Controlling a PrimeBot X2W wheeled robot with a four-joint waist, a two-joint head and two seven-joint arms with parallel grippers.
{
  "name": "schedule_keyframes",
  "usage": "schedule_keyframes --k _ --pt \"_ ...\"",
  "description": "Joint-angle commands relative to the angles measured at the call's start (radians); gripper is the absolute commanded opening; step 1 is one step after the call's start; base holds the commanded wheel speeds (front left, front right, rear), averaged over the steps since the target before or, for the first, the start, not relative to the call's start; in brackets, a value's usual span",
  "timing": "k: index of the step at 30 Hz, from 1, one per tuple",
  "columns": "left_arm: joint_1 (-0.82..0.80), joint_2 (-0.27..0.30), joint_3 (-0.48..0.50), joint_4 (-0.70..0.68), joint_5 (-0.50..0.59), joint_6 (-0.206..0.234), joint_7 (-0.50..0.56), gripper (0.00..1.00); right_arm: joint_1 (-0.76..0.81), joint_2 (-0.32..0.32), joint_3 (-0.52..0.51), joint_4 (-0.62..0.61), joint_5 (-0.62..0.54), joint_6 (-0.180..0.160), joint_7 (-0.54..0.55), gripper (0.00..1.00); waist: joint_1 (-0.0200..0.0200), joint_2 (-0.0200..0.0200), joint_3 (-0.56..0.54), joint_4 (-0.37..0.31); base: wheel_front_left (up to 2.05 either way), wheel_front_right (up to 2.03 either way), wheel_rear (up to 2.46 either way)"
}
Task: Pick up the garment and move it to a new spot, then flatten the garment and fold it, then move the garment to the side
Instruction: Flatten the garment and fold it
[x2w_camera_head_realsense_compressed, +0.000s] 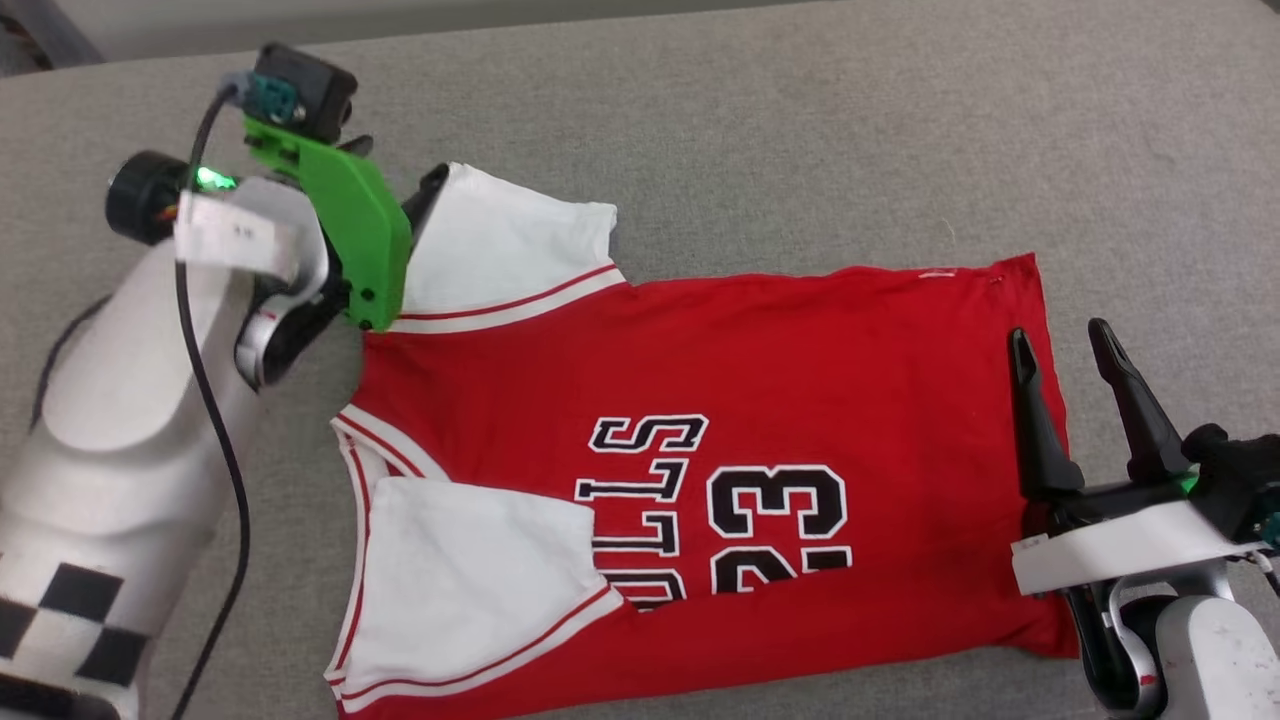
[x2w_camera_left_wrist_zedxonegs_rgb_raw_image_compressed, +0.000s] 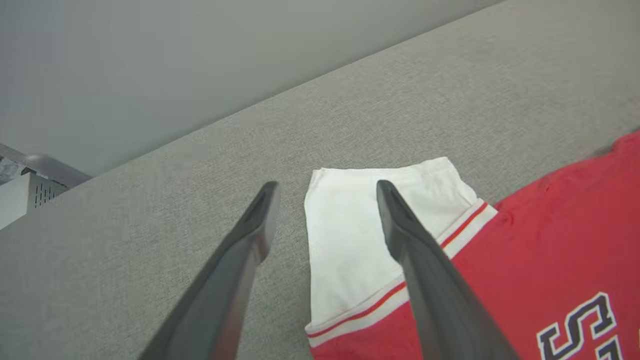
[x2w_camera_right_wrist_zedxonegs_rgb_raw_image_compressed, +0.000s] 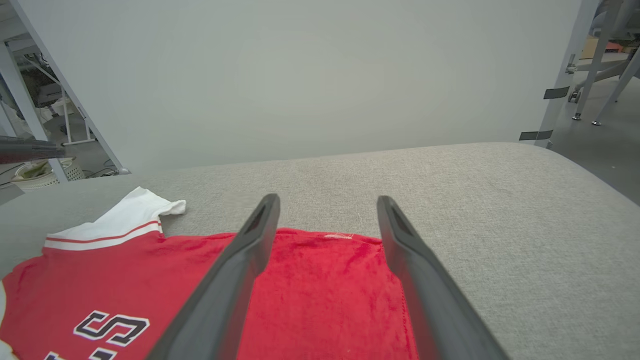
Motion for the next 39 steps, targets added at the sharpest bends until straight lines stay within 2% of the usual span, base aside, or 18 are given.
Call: schedule_keyframes --k 1,7,10,18,24,25,26,27,31,39 --pt "-0.057 0.016 -0.014 0.036 -0.018 -0.005 0.054 1.0 -0.026 0.003 0.011 0.006 -0.004 -0.001 -0.011 1.0 -0.0001 -0.0001 0.083 -0.069 0.0 0.0 0.0" --pt "-0.188 0.025 -0.075 0.155 -0.124 -0.007 0.253 1.0 -0.054 0.014 0.047 0.027 -0.001 -0.001 -0.032 1.0 -0.0001 -0.0001 0.13 -0.106 0.0 0.0 0.0" --pt "-0.225 0.034 -0.096 0.195 -0.158 -0.007 0.305 1.0 -0.065 0.014 0.059 0.036 0.002 -0.001 -0.04 1.0 -0.0001 -0.0001 0.148 -0.118 0.0 0.0 0.0" --pt "-0.284 0.064 -0.135 0.289 -0.168 -0.007 0.275 1.0 -0.091 0.01 0.095 0.062 0.012 -0.001 -0.048 1.0 -0.0001 -0.0001 0.185 -0.151 0.0 0.0 0.0" --pt "-0.31 0.061 -0.158 0.353 -0.179 -0.007 0.272 1.0 -0.105 0.012 0.107 0.066 0.017 -0.001 -0.055 1.0 -0.0001 -0.0001 0.208 -0.159 0.0 0.0 0.0" --pt "-0.31 0.058 -0.158 0.367 -0.188 -0.007 0.283 0.88 -0.108 0.011 0.108 0.067 0.018 -0.001 -0.055 1.0 -0.0001 -0.0001 0.21 -0.159 0.0 0.0 0.0" --pt "-0.309 0.053 -0.159 0.381 -0.2 -0.007 0.302 0.04 -0.11 0.011 0.109 0.068 0.018 -0.001 -0.056 1.0 -0.0001 -0.0001 0.211 -0.159 0.0 0.0 0.0" --pt "-0.309 0.05 -0.159 0.392 -0.211 -0.007 0.317 0.0 -0.112 0.01 0.109 0.069 0.018 -0.001 -0.057 1.0 -0.0001 -0.0001 0.211 -0.158 0.0 0.0 0.0" --pt "-0.306 0.037 -0.152 0.413 -0.249 -0.007 0.345 0.0 -0.116 0.006 0.102 0.074 0.018 -0.001 -0.057 1.0 -0.0001 -0.0001 0.202 -0.149 0.0 0.0 0.0" --pt "-0.27 -0.012 -0.099 0.399 -0.317 -0.007 0.217 0.0 -0.111 -0.025 0.082 0.076 0.017 -0.001 -0.018 1.0 -0.0001 -0.0001 0.124 -0.109 0.0 0.0 0.0"
